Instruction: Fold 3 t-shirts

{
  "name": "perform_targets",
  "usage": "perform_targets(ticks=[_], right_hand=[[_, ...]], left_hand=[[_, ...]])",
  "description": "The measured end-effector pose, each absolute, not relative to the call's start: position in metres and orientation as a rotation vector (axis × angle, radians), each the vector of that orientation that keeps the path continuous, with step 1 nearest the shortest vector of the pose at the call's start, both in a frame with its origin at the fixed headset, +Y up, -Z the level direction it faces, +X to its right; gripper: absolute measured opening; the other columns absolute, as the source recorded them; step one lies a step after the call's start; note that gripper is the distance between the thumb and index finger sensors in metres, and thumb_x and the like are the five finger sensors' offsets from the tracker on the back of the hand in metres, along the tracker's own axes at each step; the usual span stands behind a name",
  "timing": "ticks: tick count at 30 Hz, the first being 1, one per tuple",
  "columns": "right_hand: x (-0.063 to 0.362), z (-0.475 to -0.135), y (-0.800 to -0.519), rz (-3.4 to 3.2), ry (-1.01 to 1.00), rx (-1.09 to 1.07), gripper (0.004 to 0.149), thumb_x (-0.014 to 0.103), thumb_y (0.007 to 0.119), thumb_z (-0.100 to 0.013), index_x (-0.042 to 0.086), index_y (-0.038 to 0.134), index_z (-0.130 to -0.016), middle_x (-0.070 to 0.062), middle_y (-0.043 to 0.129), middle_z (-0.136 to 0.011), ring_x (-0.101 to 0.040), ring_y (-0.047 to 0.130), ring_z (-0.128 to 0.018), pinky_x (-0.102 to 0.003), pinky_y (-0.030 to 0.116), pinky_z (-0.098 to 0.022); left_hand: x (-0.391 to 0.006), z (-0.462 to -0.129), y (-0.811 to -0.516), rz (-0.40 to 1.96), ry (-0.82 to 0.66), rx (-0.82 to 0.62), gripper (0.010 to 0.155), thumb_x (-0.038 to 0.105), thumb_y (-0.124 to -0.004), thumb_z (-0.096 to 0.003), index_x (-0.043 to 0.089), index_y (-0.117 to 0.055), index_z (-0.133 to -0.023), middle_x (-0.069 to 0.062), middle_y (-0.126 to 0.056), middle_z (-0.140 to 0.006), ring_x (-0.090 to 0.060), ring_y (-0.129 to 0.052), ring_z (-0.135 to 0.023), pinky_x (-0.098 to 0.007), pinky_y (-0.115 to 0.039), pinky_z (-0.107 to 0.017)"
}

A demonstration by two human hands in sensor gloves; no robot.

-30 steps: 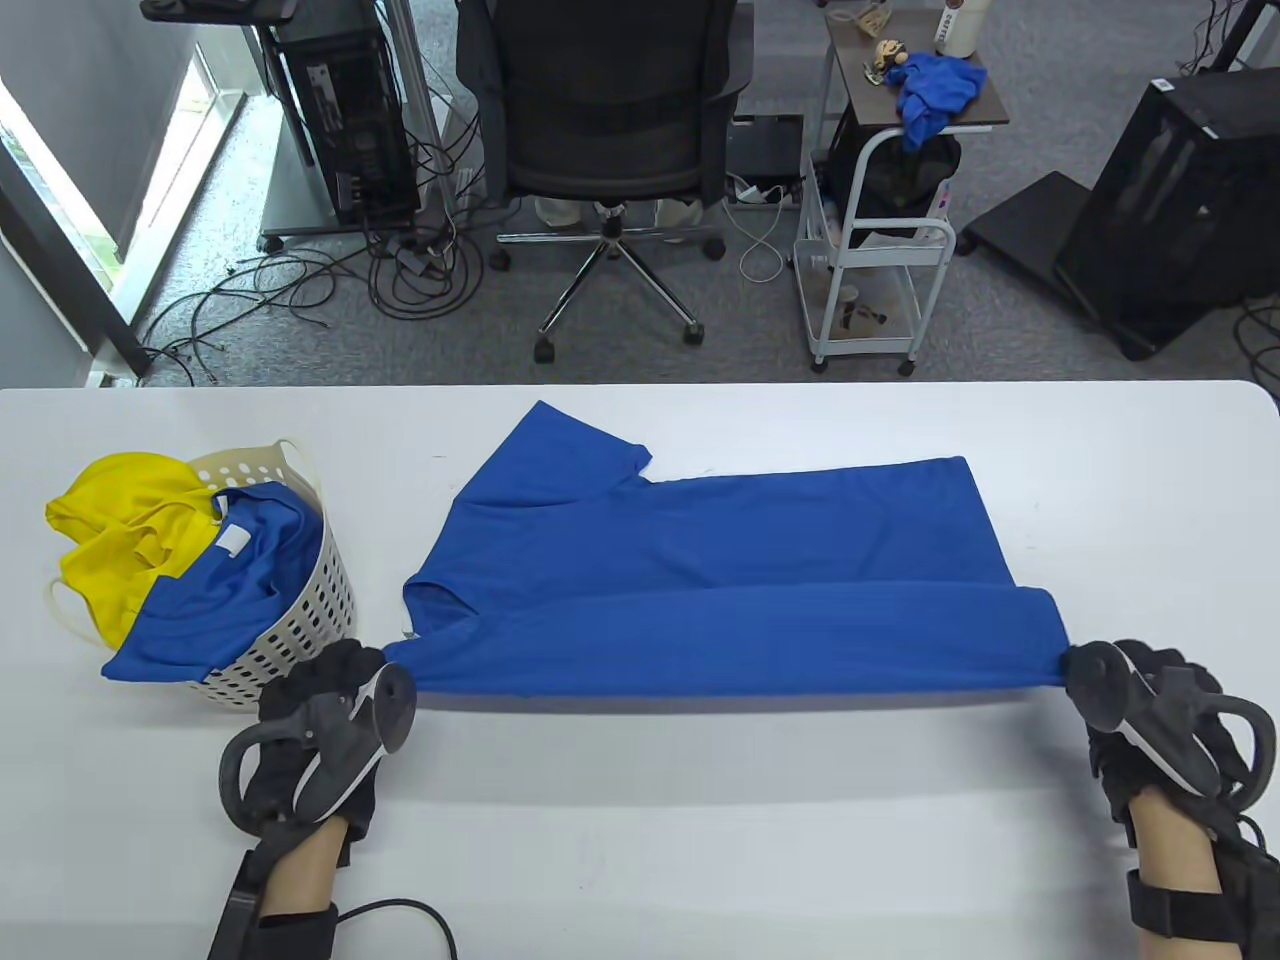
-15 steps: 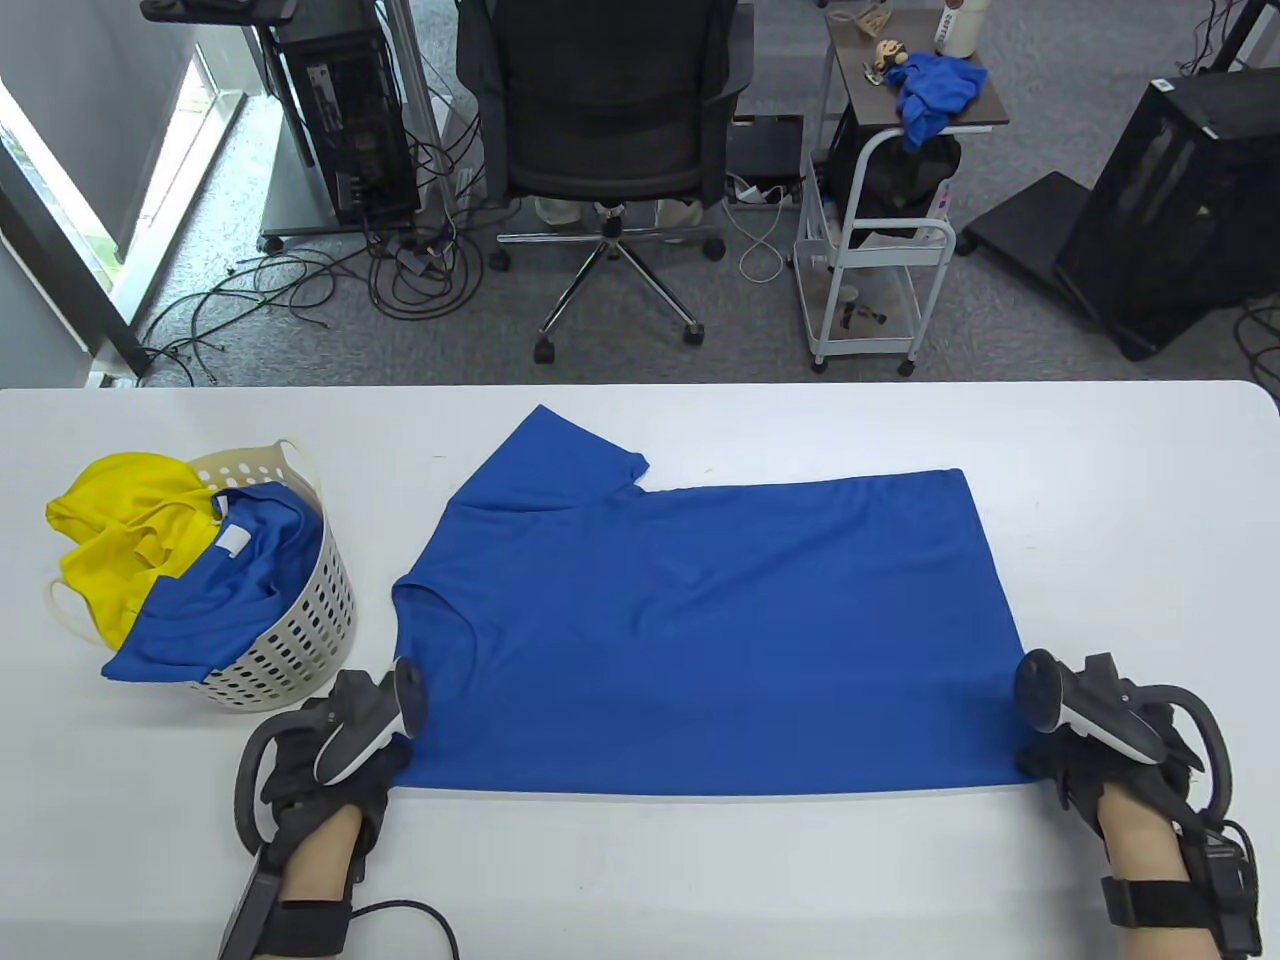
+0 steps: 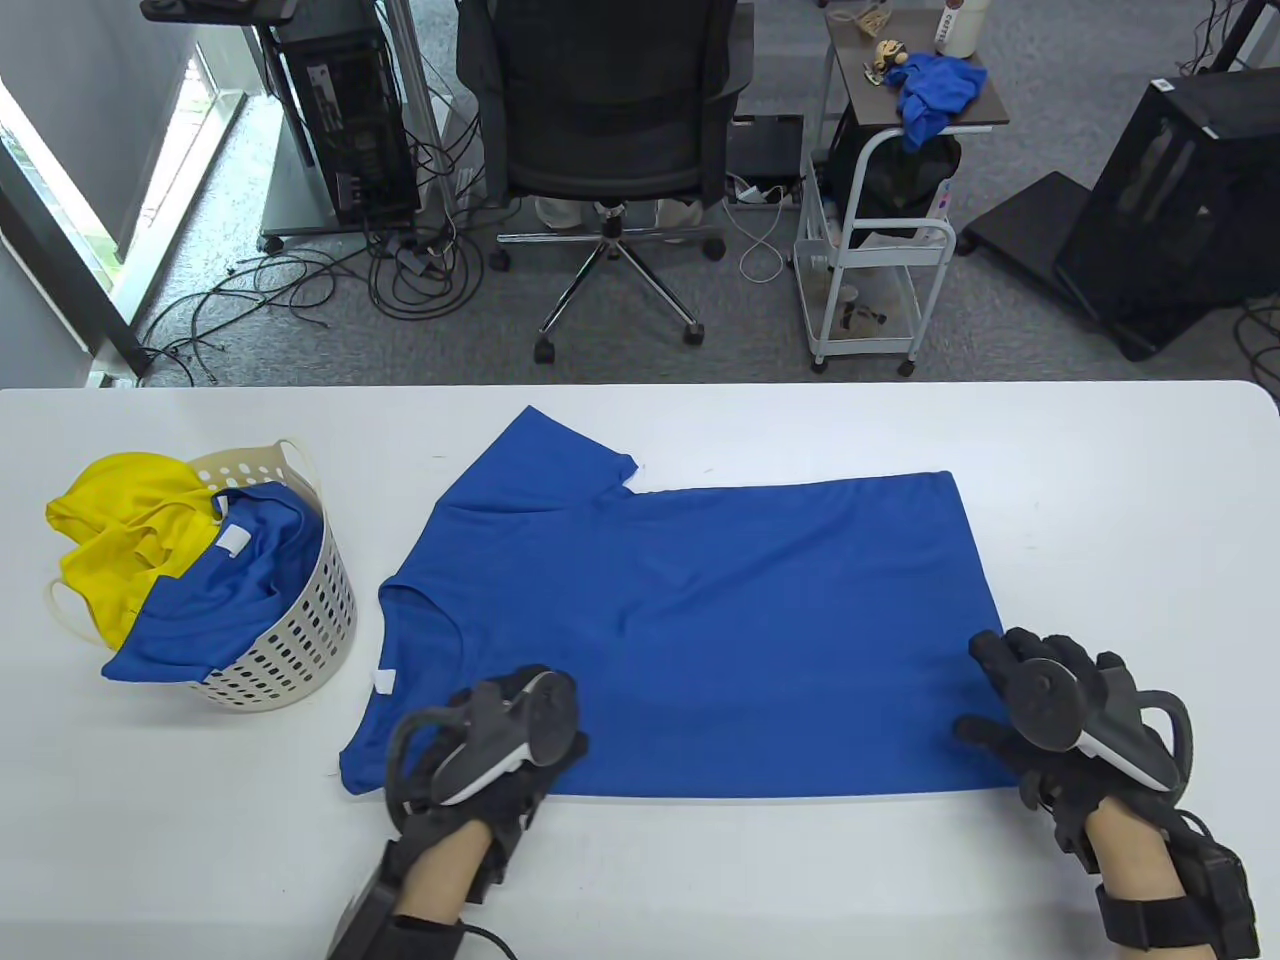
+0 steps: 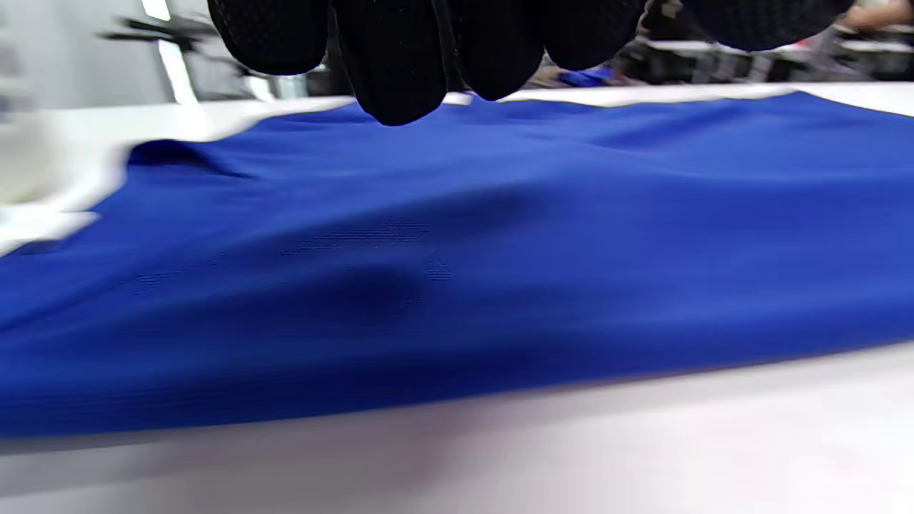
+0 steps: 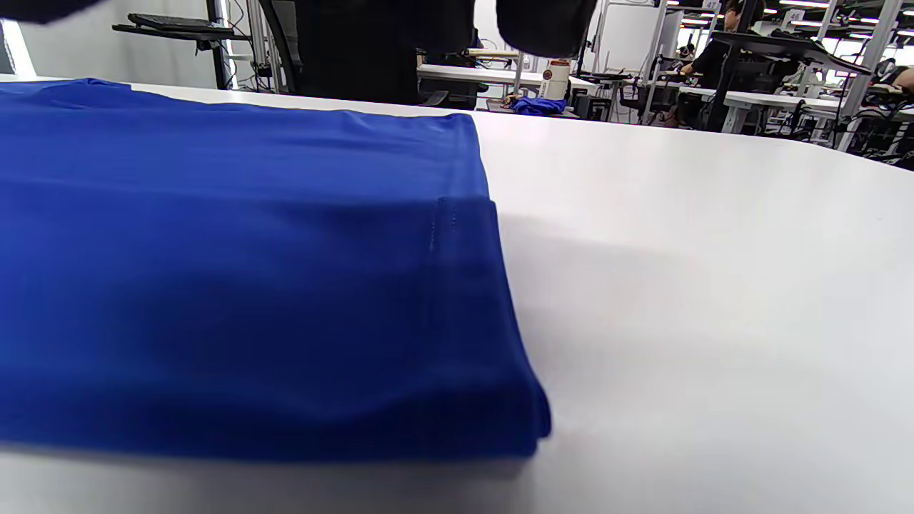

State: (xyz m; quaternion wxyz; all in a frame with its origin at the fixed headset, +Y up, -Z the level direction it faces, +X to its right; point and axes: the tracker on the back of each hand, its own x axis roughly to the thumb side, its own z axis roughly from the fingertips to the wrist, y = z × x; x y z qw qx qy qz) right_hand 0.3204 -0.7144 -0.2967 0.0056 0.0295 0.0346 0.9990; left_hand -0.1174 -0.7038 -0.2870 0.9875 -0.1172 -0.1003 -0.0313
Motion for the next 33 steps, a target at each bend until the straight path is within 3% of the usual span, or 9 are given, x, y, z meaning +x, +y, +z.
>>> perform_targets(ticks=[4,7,13,19,23,26,30,33], right_hand=[[0.323,-0.297,-0.717,3.116,0.134,0.088,0.081,0.063,0.069,-0.034,0.032,0.041,-0.104,-0.008,0.048,-0.115,-0.048,0.050,-0.105,-0.077,0.035,-0.072],[0.323,-0.297,-0.717,3.113,0.135,0.096,0.081,0.063,0.070,-0.035,0.032,0.042,-0.104,-0.008,0.048,-0.114,-0.048,0.050,-0.105,-0.077,0.035,-0.071],[0.321,-0.298,-0.718,3.112,0.124,0.102,0.080,0.063,0.069,-0.035,0.033,0.042,-0.104,-0.007,0.049,-0.114,-0.048,0.050,-0.106,-0.078,0.034,-0.072],[0.323,-0.300,-0.725,3.108,0.174,0.085,0.079,0.062,0.070,-0.035,0.032,0.043,-0.104,-0.008,0.049,-0.114,-0.047,0.051,-0.105,-0.078,0.033,-0.071],[0.322,-0.301,-0.727,3.113,0.189,0.090,0.079,0.062,0.070,-0.035,0.032,0.043,-0.104,-0.008,0.049,-0.114,-0.047,0.052,-0.105,-0.078,0.032,-0.071],[0.321,-0.301,-0.727,3.115,0.181,0.092,0.079,0.062,0.070,-0.035,0.032,0.043,-0.104,-0.007,0.049,-0.114,-0.047,0.052,-0.105,-0.078,0.032,-0.071],[0.323,-0.303,-0.729,3.112,0.207,0.071,0.079,0.062,0.070,-0.036,0.032,0.043,-0.104,-0.008,0.049,-0.114,-0.047,0.052,-0.105,-0.078,0.032,-0.072],[0.324,-0.304,-0.732,3.116,0.228,0.059,0.079,0.062,0.070,-0.036,0.032,0.043,-0.104,-0.008,0.049,-0.114,-0.047,0.052,-0.105,-0.078,0.031,-0.071]], left_hand=[[-0.046,-0.289,-0.721,-0.058,-0.258,-0.338,0.061,0.062,-0.063,-0.0392,0.046,-0.058,-0.098,0.010,-0.065,-0.109,-0.023,-0.074,-0.100,-0.051,-0.064,-0.076],[-0.022,-0.293,-0.735,-0.183,-0.267,-0.335,0.055,0.060,-0.065,-0.0402,0.049,-0.062,-0.094,0.010,-0.065,-0.109,-0.022,-0.073,-0.101,-0.051,-0.063,-0.077],[-0.022,-0.291,-0.747,-0.202,-0.273,-0.352,0.049,0.050,-0.072,-0.0436,0.046,-0.066,-0.092,0.011,-0.062,-0.108,-0.019,-0.070,-0.100,-0.049,-0.064,-0.076],[-0.018,-0.288,-0.753,-0.325,-0.251,-0.247,0.056,0.050,-0.075,-0.0411,0.044,-0.056,-0.094,0.013,-0.060,-0.106,-0.014,-0.072,-0.097,-0.048,-0.064,-0.076],[-0.015,-0.284,-0.755,-0.353,-0.268,-0.216,0.046,0.047,-0.074,-0.0421,0.047,-0.064,-0.087,0.012,-0.063,-0.105,-0.015,-0.075,-0.096,-0.048,-0.065,-0.075],[-0.013,-0.281,-0.750,-0.326,-0.280,-0.241,0.051,0.053,-0.073,-0.0402,0.042,-0.069,-0.090,0.010,-0.068,-0.105,-0.016,-0.079,-0.094,-0.049,-0.067,-0.074],[-0.012,-0.278,-0.751,-0.350,-0.282,-0.326,0.068,0.060,-0.076,-0.0354,0.038,-0.061,-0.098,0.007,-0.061,-0.110,-0.019,-0.073,-0.098,-0.051,-0.064,-0.076],[-0.009,-0.278,-0.753,-0.397,-0.278,-0.269,0.064,0.058,-0.076,-0.0354,0.040,-0.060,-0.095,0.009,-0.062,-0.107,-0.017,-0.075,-0.096,-0.049,-0.064,-0.076]])
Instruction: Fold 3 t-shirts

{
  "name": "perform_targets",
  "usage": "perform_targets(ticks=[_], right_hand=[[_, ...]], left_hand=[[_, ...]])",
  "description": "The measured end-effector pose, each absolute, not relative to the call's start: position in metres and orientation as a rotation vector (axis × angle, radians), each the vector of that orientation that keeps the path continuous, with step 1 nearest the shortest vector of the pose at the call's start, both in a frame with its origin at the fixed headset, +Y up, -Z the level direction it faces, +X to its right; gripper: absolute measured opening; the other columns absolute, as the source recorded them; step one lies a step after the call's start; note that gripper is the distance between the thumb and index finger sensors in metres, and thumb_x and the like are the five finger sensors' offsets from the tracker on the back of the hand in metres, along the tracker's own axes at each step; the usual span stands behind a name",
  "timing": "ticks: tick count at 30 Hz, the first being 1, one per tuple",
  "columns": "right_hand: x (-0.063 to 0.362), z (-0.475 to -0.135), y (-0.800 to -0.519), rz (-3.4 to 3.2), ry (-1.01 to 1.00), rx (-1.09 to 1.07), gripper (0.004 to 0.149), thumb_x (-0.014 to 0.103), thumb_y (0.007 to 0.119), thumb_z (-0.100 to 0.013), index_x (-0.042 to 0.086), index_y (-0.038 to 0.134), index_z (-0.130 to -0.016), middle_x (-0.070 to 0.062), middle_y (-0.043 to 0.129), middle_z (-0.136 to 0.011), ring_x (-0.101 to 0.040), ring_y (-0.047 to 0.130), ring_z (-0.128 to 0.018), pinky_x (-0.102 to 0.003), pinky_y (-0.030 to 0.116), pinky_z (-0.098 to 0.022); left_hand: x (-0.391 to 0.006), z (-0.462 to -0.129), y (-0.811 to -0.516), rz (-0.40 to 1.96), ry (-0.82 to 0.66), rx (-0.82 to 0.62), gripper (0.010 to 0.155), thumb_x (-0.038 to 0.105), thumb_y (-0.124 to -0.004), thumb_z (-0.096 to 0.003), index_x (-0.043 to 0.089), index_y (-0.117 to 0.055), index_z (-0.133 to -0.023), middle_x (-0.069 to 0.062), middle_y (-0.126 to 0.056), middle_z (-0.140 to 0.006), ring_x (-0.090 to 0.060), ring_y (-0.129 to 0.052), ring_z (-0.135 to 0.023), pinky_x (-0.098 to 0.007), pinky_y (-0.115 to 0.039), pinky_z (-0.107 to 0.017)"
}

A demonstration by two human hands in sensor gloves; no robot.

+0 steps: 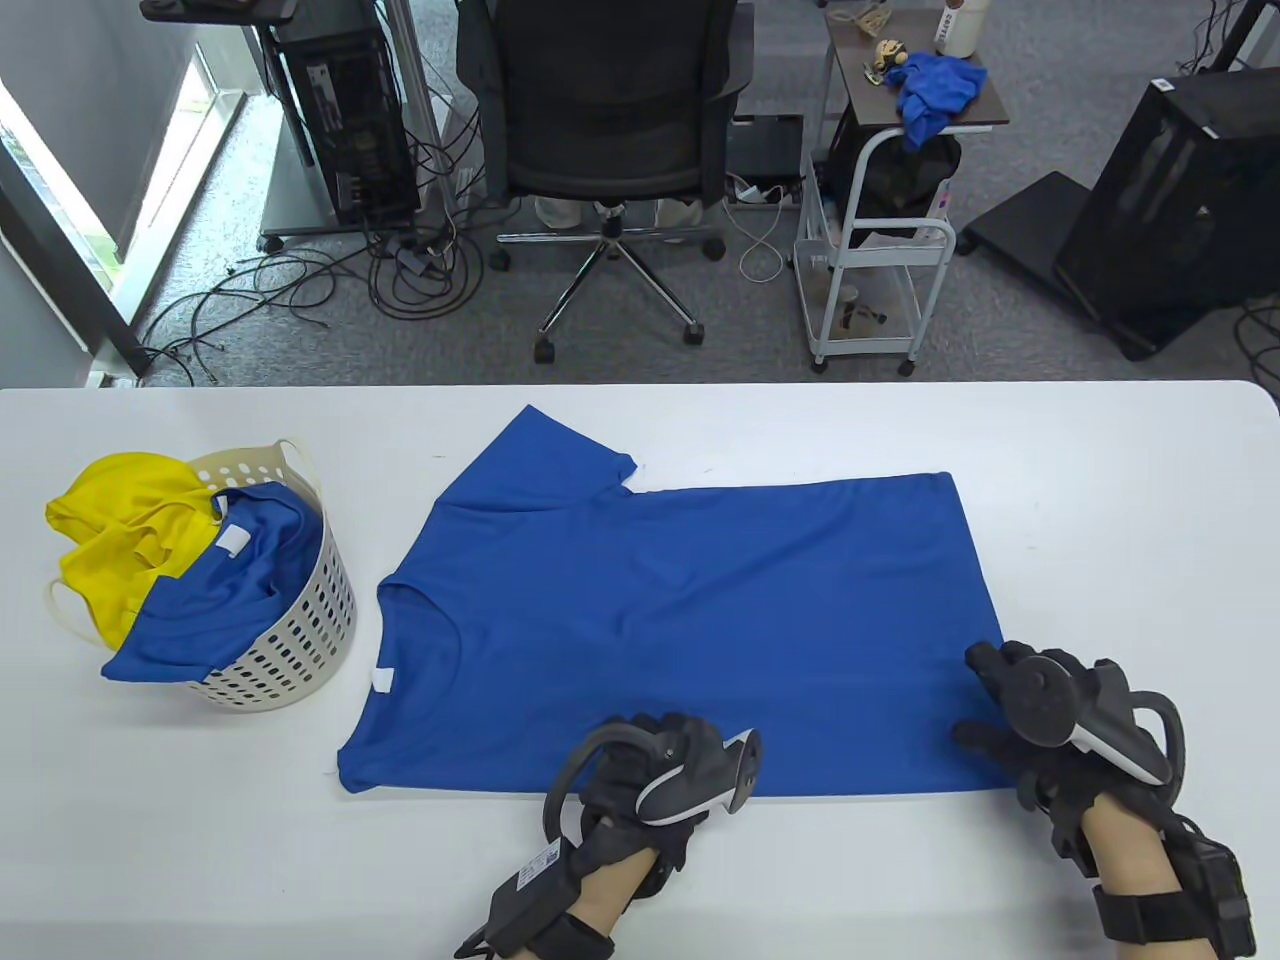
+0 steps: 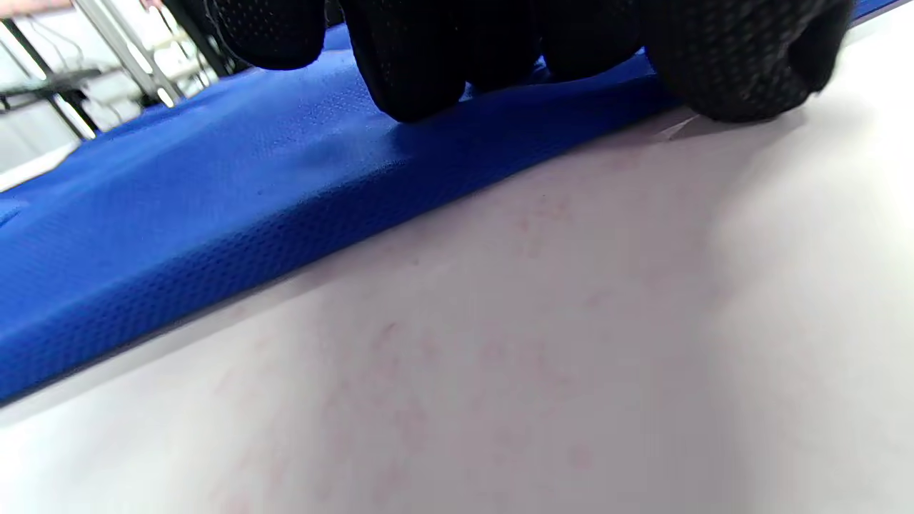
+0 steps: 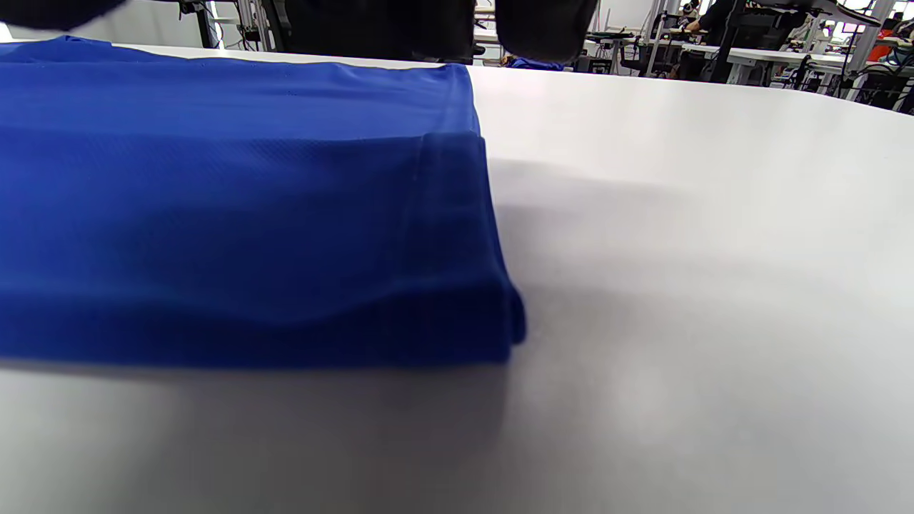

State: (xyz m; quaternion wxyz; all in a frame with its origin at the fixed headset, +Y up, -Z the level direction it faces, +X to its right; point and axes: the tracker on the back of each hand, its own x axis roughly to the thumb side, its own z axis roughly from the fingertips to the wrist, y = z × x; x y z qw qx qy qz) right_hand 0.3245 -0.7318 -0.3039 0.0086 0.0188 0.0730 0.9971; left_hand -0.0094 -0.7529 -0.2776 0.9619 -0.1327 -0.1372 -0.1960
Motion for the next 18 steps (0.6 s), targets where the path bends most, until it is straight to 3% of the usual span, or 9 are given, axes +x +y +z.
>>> perform_targets(ticks=[8,12,15,18], right_hand=[[0.325,-0.307,-0.729,3.089,0.223,0.055,0.079,0.062,0.070,-0.036,0.033,0.043,-0.104,-0.007,0.050,-0.114,-0.046,0.052,-0.105,-0.078,0.032,-0.072],[0.331,-0.315,-0.715,3.017,0.130,-0.003,0.077,0.061,0.071,-0.037,0.034,0.046,-0.104,-0.005,0.053,-0.114,-0.044,0.056,-0.104,-0.073,0.040,-0.074],[0.329,-0.327,-0.698,2.947,0.113,0.003,0.073,0.060,0.071,-0.038,0.029,0.055,-0.102,-0.007,0.069,-0.102,-0.038,0.074,-0.088,-0.062,0.056,-0.067],[0.318,-0.337,-0.667,2.917,0.082,0.002,0.071,0.061,0.069,-0.038,0.028,0.059,-0.100,-0.006,0.074,-0.097,-0.035,0.077,-0.083,-0.059,0.060,-0.065]], left_hand=[[-0.008,-0.280,-0.757,-0.384,-0.266,-0.132,0.044,0.055,-0.074,-0.0389,0.043,-0.072,-0.082,0.012,-0.073,-0.097,-0.013,-0.083,-0.086,-0.048,-0.068,-0.073],[-0.007,-0.282,-0.753,-0.396,-0.286,-0.091,0.042,0.053,-0.075,-0.0388,0.042,-0.077,-0.079,0.015,-0.078,-0.093,-0.009,-0.087,-0.083,-0.046,-0.070,-0.072],[-0.011,-0.287,-0.734,-0.336,-0.259,-0.024,0.042,0.052,-0.075,-0.0392,0.040,-0.078,-0.079,0.014,-0.080,-0.092,-0.010,-0.088,-0.081,-0.046,-0.071,-0.071],[-0.014,-0.297,-0.703,-0.328,-0.209,0.077,0.042,0.052,-0.076,-0.0389,0.040,-0.079,-0.078,0.013,-0.080,-0.091,-0.010,-0.088,-0.081,-0.046,-0.071,-0.071]])
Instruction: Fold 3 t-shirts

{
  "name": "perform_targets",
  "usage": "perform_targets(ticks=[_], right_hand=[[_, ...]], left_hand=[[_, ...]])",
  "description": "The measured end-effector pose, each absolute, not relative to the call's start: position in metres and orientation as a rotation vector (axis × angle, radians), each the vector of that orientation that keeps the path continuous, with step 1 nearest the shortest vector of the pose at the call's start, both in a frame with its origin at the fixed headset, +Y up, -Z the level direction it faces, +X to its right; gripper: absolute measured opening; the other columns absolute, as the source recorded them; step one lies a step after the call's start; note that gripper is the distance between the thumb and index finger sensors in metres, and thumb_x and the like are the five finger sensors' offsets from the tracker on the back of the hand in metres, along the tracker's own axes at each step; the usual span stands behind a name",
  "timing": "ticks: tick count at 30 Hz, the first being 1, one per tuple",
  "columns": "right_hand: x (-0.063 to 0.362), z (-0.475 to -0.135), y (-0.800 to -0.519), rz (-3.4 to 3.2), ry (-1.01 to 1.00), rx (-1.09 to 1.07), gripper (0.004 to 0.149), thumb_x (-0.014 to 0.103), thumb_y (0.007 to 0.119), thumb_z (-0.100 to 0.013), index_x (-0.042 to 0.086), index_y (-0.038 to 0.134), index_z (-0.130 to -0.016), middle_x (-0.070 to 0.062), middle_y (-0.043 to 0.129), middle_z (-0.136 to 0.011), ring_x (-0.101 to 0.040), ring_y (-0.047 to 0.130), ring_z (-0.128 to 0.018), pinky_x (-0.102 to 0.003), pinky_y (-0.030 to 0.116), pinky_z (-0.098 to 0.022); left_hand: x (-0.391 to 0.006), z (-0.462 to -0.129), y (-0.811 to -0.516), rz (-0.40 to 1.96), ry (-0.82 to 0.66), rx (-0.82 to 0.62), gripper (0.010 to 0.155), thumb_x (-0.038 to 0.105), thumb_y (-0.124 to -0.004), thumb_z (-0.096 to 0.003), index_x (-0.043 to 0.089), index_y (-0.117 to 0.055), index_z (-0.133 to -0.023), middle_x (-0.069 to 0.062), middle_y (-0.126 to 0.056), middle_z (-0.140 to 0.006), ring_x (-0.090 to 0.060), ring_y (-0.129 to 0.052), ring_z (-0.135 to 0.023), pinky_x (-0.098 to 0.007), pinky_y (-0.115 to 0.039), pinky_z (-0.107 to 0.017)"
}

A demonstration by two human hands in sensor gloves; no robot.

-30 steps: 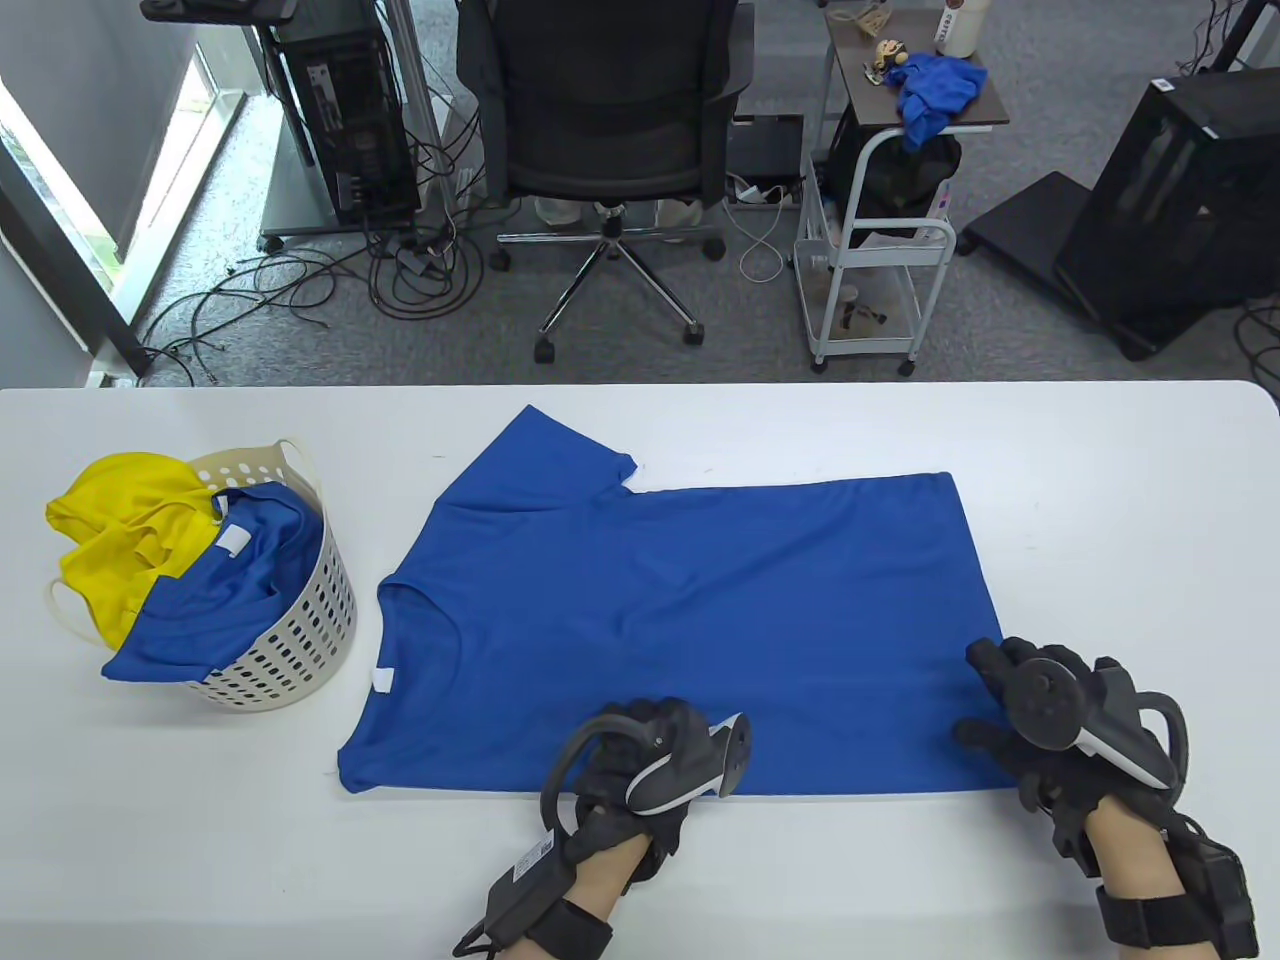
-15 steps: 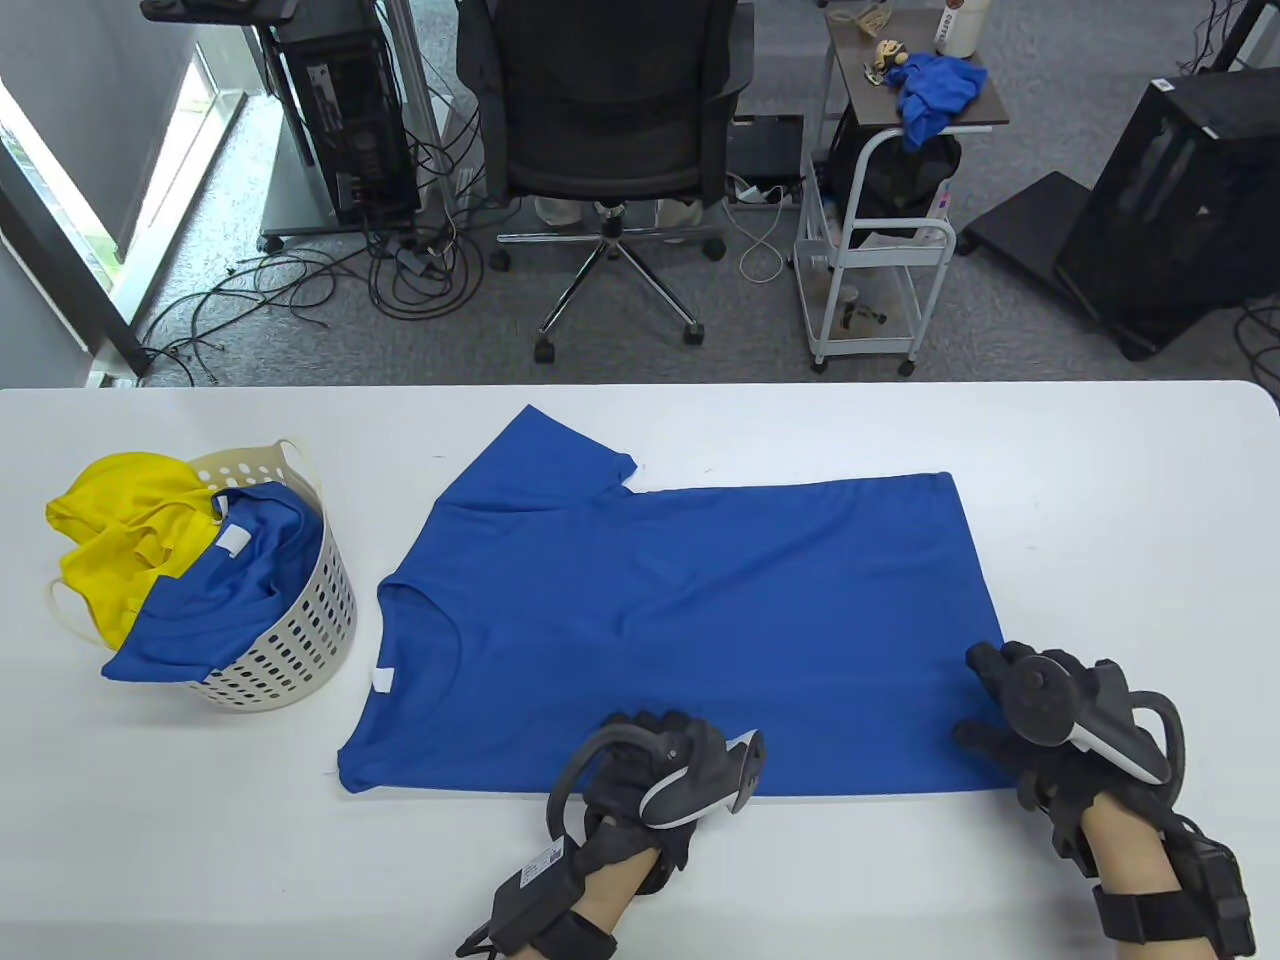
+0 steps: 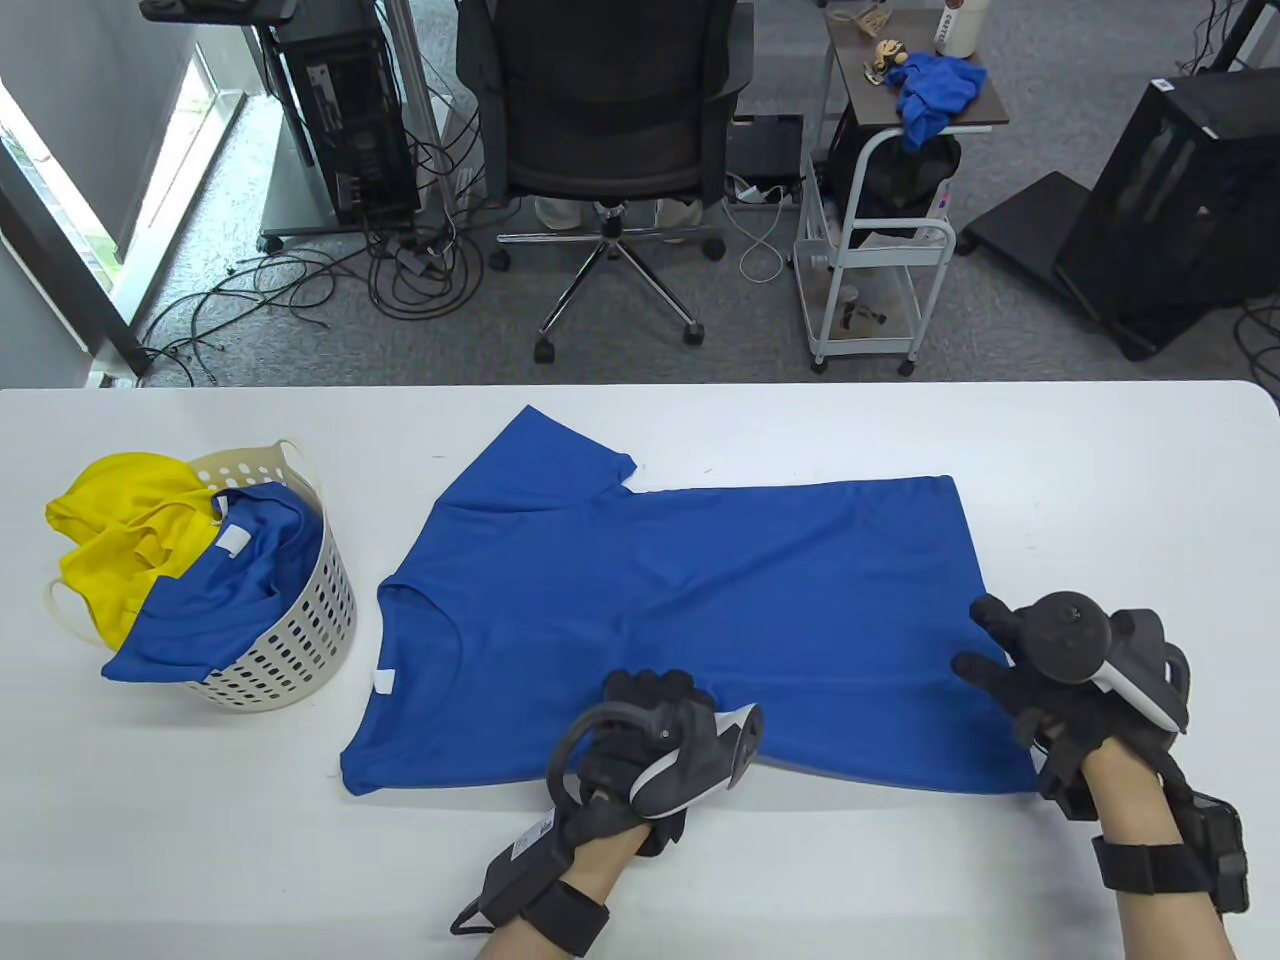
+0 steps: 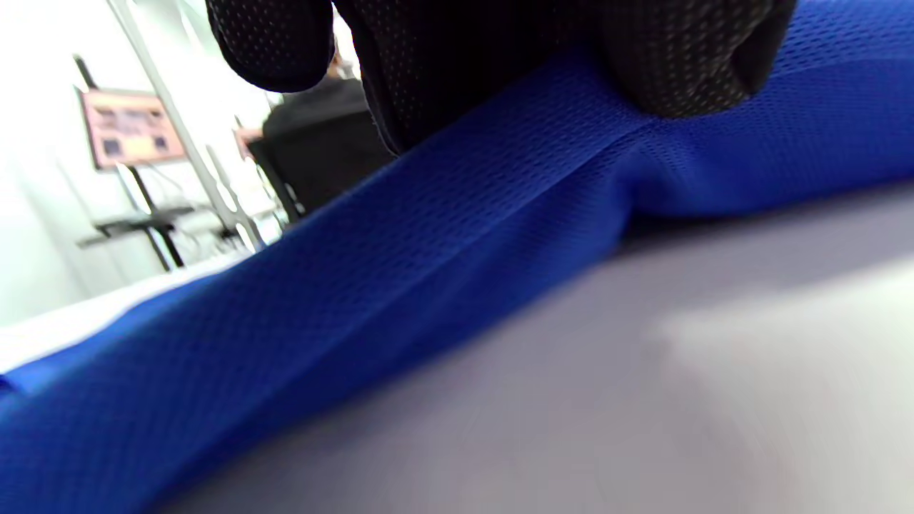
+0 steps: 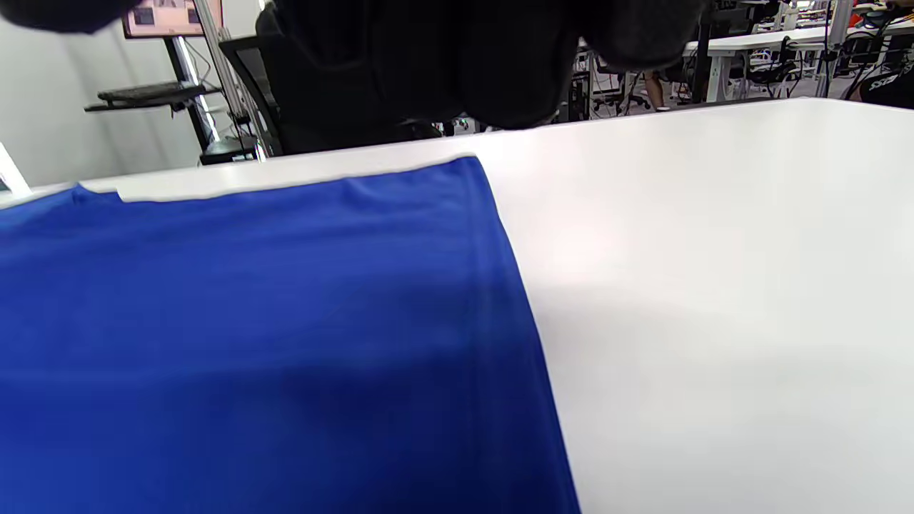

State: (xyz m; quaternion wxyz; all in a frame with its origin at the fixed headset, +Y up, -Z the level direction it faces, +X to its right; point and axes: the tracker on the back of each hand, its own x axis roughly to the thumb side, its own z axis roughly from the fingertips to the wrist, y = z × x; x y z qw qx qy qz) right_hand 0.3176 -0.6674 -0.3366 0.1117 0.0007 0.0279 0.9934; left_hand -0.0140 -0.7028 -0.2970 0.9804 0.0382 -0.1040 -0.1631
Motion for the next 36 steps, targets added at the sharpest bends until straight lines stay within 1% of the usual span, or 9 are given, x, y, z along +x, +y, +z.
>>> perform_targets(ticks=[4,7,10,12,18,27,30,33,36], right_hand=[[0.271,-0.337,-0.653,2.636,0.124,0.184,0.073,0.062,0.068,-0.040,0.025,0.058,-0.102,-0.010,0.069,-0.101,-0.040,0.073,-0.088,-0.062,0.056,-0.066],[0.232,-0.334,-0.668,2.599,0.247,0.325,0.079,0.065,0.066,-0.039,0.024,0.051,-0.105,-0.013,0.059,-0.108,-0.045,0.064,-0.094,-0.064,0.052,-0.068],[0.210,-0.334,-0.689,2.645,0.253,0.342,0.084,0.066,0.065,-0.038,0.024,0.042,-0.107,-0.014,0.049,-0.112,-0.046,0.058,-0.096,-0.064,0.050,-0.069],[0.206,-0.333,-0.696,2.650,0.286,0.358,0.087,0.068,0.063,-0.037,0.023,0.038,-0.107,-0.013,0.043,-0.114,-0.046,0.053,-0.098,-0.064,0.048,-0.070],[0.211,-0.325,-0.699,2.547,0.205,0.379,0.086,0.067,0.065,-0.036,0.021,0.045,-0.105,-0.014,0.045,-0.113,-0.047,0.053,-0.098,-0.066,0.047,-0.069],[0.199,-0.316,-0.698,2.586,0.134,0.410,0.094,0.068,0.067,-0.035,0.013,0.039,-0.105,-0.015,0.043,-0.114,-0.046,0.053,-0.099,-0.069,0.044,-0.069],[0.190,-0.312,-0.698,2.681,0.064,0.377,0.087,0.061,0.072,-0.039,0.012,0.042,-0.104,-0.016,0.046,-0.112,-0.045,0.056,-0.097,-0.069,0.045,-0.069],[0.182,-0.309,-0.701,2.797,-0.026,0.324,0.068,0.047,0.073,-0.047,0.013,0.051,-0.102,-0.014,0.057,-0.108,-0.043,0.065,-0.092,-0.069,0.049,-0.067],[0.179,-0.310,-0.709,2.898,-0.077,0.284,0.054,0.041,0.073,-0.048,0.019,0.064,-0.096,-0.009,0.068,-0.099,-0.038,0.075,-0.084,-0.068,0.053,-0.066]], left_hand=[[-0.009,-0.312,-0.665,-0.347,-0.179,0.156,0.042,0.053,-0.076,-0.0391,0.040,-0.079,-0.079,0.013,-0.080,-0.091,-0.010,-0.088,-0.081,-0.046,-0.071,-0.071],[0.004,-0.321,-0.643,-0.393,-0.164,0.203,0.042,0.053,-0.076,-0.0392,0.040,-0.079,-0.079,0.013,-0.081,-0.091,-0.010,-0.089,-0.080,-0.046,-0.072,-0.070],[0.020,-0.327,-0.623,-0.394,-0.164,0.222,0.042,0.054,-0.076,-0.0392,0.039,-0.080,-0.078,0.013,-0.082,-0.091,-0.010,-0.089,-0.080,-0.046,-0.072,-0.070],[0.032,-0.330,-0.610,-0.393,-0.160,0.240,0.042,0.055,-0.076,-0.0391,0.039,-0.081,-0.078,0.013,-0.082,-0.090,-0.010,-0.090,-0.079,-0.046,-0.072,-0.070],[0.067,-0.336,-0.571,-0.297,-0.163,0.238,0.042,0.057,-0.076,-0.0395,0.039,-0.082,-0.076,0.013,-0.084,-0.089,-0.010,-0.091,-0.078,-0.045,-0.073,-0.069],[0.110,-0.334,-0.561,-0.261,-0.157,0.218,0.042,0.058,-0.076,-0.0399,0.038,-0.083,-0.076,0.012,-0.085,-0.087,-0.010,-0.092,-0.076,-0.045,-0.075,-0.067],[0.113,-0.333,-0.561,-0.261,-0.139,0.233,0.042,0.058,-0.076,-0.0402,0.038,-0.083,-0.076,0.012,-0.085,-0.087,-0.010,-0.093,-0.075,-0.044,-0.075,-0.067],[0.107,-0.333,-0.555,-0.250,-0.104,0.249,0.042,0.058,-0.076,-0.0403,0.037,-0.083,-0.076,0.012,-0.086,-0.086,-0.010,-0.093,-0.074,-0.044,-0.076,-0.066],[0.091,-0.333,-0.542,-0.243,-0.041,0.264,0.041,0.058,-0.075,-0.0409,0.037,-0.083,-0.076,0.011,-0.086,-0.086,-0.010,-0.093,-0.073,-0.044,-0.076,-0.066]])
